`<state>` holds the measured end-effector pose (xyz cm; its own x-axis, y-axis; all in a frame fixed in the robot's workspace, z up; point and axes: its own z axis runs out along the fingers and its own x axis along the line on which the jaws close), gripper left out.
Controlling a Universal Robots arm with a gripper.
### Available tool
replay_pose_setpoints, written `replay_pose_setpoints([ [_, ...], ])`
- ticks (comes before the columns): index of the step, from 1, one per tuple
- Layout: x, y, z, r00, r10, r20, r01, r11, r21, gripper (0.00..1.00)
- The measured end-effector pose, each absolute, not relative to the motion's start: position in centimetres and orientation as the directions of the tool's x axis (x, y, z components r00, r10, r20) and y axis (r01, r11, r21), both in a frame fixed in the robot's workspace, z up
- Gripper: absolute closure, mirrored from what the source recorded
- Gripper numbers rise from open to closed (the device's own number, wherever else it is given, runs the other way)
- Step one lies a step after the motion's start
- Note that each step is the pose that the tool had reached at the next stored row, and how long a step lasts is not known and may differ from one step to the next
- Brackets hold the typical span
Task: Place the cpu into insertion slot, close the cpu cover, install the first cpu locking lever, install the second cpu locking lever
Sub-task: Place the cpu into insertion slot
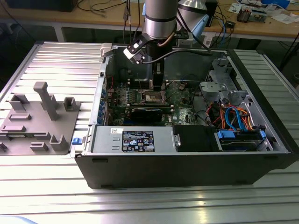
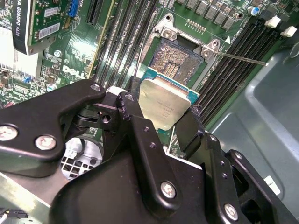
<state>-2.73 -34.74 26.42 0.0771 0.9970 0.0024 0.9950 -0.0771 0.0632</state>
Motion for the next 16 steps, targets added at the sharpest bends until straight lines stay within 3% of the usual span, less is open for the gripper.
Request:
replay_pose_setpoints([
  [16, -3.11, -34.74, 26.22, 0.077, 0.997, 0.002, 0.995, -0.077, 0.063, 0.46],
])
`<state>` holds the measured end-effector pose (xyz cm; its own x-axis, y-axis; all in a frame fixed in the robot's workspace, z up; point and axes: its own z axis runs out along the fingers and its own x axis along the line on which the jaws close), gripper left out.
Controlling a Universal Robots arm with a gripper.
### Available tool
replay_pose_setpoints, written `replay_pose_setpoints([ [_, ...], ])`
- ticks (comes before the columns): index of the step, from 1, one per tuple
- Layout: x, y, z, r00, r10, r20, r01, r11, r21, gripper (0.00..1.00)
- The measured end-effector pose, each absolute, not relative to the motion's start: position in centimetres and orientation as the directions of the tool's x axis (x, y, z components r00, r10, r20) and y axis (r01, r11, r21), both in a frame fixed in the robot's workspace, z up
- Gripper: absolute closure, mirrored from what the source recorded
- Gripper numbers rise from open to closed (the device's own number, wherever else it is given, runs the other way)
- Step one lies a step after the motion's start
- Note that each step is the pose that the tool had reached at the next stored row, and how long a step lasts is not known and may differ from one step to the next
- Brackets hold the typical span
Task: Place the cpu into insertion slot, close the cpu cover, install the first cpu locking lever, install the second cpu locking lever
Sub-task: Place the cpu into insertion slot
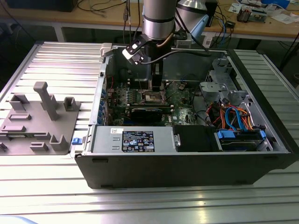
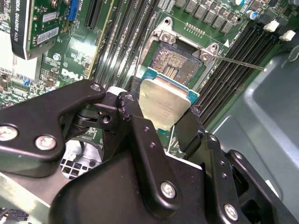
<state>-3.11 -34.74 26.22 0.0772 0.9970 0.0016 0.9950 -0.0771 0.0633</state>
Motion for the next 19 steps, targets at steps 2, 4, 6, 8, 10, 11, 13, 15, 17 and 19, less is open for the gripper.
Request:
replay_pose_setpoints([
  [2, -3.14, -34.74, 26.20, 0.077, 0.997, 0.001, 0.995, -0.077, 0.063, 0.46],
  [4, -3.16, -34.74, 26.17, 0.077, 0.997, 0.001, 0.995, -0.077, 0.063, 0.46],
  [6, -3.16, -34.74, 26.14, 0.077, 0.997, 0.001, 0.995, -0.077, 0.063, 0.46],
  [8, -3.16, -34.74, 26.10, 0.077, 0.997, 0.001, 0.995, -0.077, 0.063, 0.46],
  [10, -3.16, -34.74, 26.07, 0.077, 0.997, 0.001, 0.995, -0.077, 0.063, 0.46],
  [11, -3.16, -34.74, 26.06, 0.077, 0.997, 0.001, 0.995, -0.077, 0.063, 0.46],
  [13, -3.16, -34.74, 25.72, 0.077, 0.997, 0.001, 0.995, -0.077, 0.063, 0.46],
  [15, -3.16, -34.74, 25.70, 0.077, 0.997, 0.001, 0.995, -0.077, 0.063, 0.46],
  [17, -3.16, -34.74, 25.66, 0.077, 0.997, 0.001, 0.995, -0.077, 0.063, 0.46],
  [19, -3.16, -34.74, 25.62, 0.077, 0.997, 0.001, 0.995, -0.077, 0.063, 0.46],
])
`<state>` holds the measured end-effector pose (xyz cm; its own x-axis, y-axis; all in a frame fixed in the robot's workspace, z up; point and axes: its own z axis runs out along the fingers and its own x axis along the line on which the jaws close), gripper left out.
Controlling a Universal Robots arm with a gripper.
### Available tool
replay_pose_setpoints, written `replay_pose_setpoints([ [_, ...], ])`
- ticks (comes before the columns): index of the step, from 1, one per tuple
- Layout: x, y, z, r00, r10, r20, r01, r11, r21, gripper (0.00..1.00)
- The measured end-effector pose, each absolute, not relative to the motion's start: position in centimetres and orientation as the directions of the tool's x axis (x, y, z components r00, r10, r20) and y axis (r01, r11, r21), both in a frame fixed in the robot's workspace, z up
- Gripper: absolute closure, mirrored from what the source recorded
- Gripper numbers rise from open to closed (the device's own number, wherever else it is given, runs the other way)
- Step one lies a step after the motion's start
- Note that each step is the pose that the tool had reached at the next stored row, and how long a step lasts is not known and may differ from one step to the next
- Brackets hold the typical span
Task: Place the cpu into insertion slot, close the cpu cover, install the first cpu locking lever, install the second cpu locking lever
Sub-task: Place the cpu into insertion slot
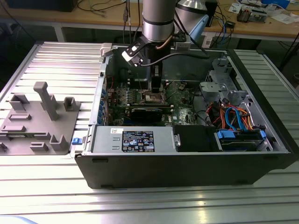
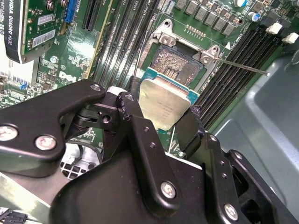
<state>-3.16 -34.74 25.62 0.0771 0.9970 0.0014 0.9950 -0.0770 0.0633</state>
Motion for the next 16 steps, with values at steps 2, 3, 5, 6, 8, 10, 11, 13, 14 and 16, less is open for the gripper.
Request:
replay_pose_setpoints([
  [2, -3.16, -34.74, 25.59, 0.077, 0.997, 0.002, 0.995, -0.077, 0.063, 0.46],
  [3, -3.16, -34.74, 25.58, 0.077, 0.997, 0.001, 0.995, -0.077, 0.063, 0.46],
  [5, -3.16, -34.74, 25.53, 0.077, 0.997, 0.001, 0.995, -0.077, 0.063, 0.46],
  [6, -3.16, -34.74, 25.51, 0.077, 0.997, 0.001, 0.995, -0.077, 0.063, 0.46],
  [8, -3.16, -34.74, 25.49, 0.077, 0.997, 0.001, 0.995, -0.077, 0.063, 0.46],
  [10, -3.16, -34.74, 25.44, 0.077, 0.997, 0.001, 0.995, -0.077, 0.063, 0.46],
  [11, -3.16, -34.74, 25.42, 0.077, 0.997, 0.001, 0.995, -0.077, 0.063, 0.46],
  [13, -3.16, -34.74, 25.38, 0.077, 0.997, 0.001, 0.995, -0.077, 0.063, 0.46],
  [14, -3.16, -34.74, 25.37, 0.077, 0.997, 0.001, 0.995, -0.077, 0.063, 0.46],
  [16, -3.16, -34.74, 25.33, 0.077, 0.997, 0.001, 0.995, -0.077, 0.063, 0.46],
])
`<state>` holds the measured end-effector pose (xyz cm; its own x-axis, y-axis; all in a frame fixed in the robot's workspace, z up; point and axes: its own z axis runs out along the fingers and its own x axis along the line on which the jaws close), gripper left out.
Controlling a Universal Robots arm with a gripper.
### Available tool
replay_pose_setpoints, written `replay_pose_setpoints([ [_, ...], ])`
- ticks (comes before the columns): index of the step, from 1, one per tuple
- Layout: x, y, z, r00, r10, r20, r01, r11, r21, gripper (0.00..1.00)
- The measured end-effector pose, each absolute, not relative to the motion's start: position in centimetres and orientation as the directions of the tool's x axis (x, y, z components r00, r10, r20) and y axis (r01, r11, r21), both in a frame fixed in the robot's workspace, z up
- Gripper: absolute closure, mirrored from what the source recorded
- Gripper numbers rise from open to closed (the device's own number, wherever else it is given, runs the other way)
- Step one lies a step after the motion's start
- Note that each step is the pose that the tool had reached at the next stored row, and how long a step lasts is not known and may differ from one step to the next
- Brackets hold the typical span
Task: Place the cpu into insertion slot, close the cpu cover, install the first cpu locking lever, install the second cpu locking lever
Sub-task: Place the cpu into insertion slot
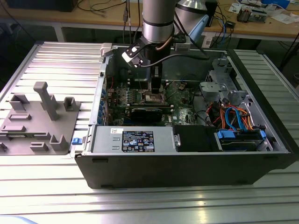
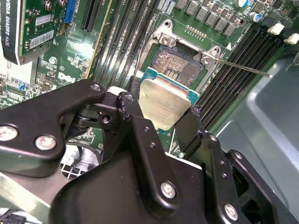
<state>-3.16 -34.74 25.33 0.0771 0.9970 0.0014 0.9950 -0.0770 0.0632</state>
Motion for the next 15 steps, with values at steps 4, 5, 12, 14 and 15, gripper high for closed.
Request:
replay_pose_setpoints([
  [4, -3.16, -34.74, 25.25, 0.077, 0.997, 0.001, 0.995, -0.077, 0.063, 0.46],
  [5, -3.16, -34.74, 25.21, 0.077, 0.997, 0.001, 0.995, -0.077, 0.063, 0.46],
  [12, -3.16, -34.74, 25.03, 0.077, 0.997, 0.002, 0.995, -0.077, 0.063, 0.46],
  [14, -3.16, -34.74, 24.99, 0.077, 0.997, 0.001, 0.995, -0.077, 0.063, 0.46],
  [15, -3.16, -34.74, 24.97, 0.077, 0.997, 0.001, 0.995, -0.077, 0.063, 0.46],
])
